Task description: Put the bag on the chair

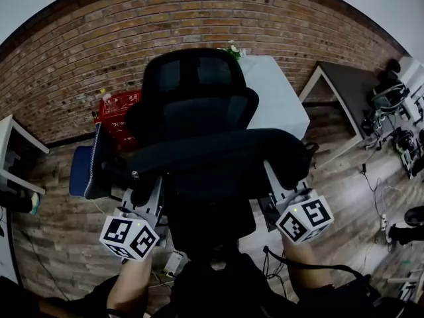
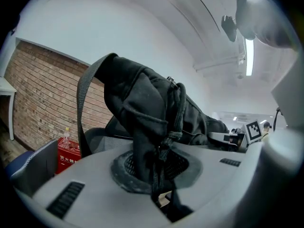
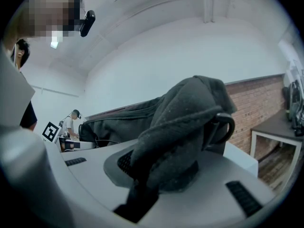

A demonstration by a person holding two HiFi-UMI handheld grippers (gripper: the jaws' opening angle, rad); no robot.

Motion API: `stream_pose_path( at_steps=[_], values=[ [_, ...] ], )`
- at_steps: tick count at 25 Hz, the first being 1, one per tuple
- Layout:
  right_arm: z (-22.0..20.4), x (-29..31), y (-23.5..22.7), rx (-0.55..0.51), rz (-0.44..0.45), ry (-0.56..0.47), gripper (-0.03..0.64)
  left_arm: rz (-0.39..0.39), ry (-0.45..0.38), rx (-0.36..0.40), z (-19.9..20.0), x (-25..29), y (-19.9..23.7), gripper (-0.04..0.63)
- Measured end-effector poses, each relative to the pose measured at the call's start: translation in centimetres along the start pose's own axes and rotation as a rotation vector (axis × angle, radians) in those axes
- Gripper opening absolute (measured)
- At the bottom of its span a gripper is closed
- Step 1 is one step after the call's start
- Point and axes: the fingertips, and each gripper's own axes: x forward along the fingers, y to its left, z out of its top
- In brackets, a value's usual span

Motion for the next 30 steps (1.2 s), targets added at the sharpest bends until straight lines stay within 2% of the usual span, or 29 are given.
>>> stream_pose_path(
  at_steps=[8,21,30],
  values=[
    [-2.3,1.0,-2.4,0.007,0.026,0.04,0.074,0.026,0.039,0.034,-2.8,1.5,-0.1,0.057],
    [-8.2,5.5,-5.0,0.019,0.057,0.142,0.074,0.103,0.106,-0.013,-8.7,4.2,3.9,0.057],
    [-14.3,8.9,-6.2,0.049,0.057,0.222,0.074,0.15,0.189,-0.041,-14.0,5.9,7.9,0.057]
  ],
)
